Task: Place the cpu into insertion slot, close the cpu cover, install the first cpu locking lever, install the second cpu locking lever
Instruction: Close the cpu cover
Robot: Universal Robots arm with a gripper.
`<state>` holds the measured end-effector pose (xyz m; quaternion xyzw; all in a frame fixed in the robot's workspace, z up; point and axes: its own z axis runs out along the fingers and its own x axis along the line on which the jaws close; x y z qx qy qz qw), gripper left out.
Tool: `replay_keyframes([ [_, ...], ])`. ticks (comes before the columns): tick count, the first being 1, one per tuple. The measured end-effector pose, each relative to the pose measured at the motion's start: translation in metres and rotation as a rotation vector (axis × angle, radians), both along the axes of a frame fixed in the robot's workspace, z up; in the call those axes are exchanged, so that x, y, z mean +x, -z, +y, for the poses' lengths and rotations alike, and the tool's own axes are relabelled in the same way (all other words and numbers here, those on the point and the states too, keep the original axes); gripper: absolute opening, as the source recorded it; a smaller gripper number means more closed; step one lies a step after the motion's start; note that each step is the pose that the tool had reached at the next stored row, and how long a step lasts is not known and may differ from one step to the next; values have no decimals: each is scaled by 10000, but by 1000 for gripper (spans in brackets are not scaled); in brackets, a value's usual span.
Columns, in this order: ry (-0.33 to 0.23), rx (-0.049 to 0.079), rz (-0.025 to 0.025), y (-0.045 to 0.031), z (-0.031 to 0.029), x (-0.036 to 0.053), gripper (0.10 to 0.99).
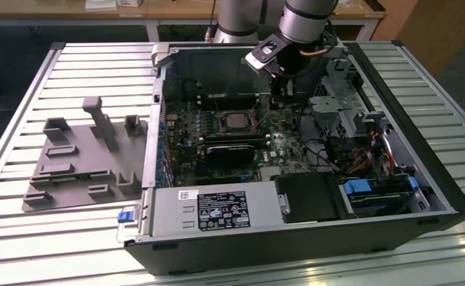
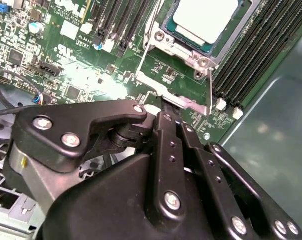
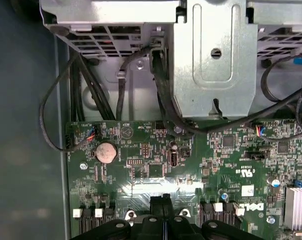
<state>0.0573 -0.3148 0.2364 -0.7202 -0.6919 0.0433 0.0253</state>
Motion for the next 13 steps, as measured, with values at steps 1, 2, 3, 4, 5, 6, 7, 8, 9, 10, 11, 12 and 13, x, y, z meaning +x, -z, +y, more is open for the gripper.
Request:
replay_keyframes([
  [1,-1,-1,-16,-1,0,-20,102],
  [2,0,-1,-35,0,0,-42,102],
  [3,1,-1,-54,-1,-1,-67,102],
  [4,0,-1,-77,-1,-1,-94,102],
  [5,0,-1,-102,-1,-1,-124,102],
  [6,1,-2,-130,-1,-1,-155,102],
  [7,0,-1,-163,-1,-1,-191,102],
  [8,1,-1,-196,-1,0,-223,102],
  [9,1,-2,-230,-1,-1,-254,102],
  [10,0,-2,-264,-1,-1,-283,102],
  [11,1,-3,-298,-1,-1,-310,102],
  [12,1,-3,-332,-1,-1,-334,102],
  [13,0,-3,-365,-1,-1,-357,102],
])
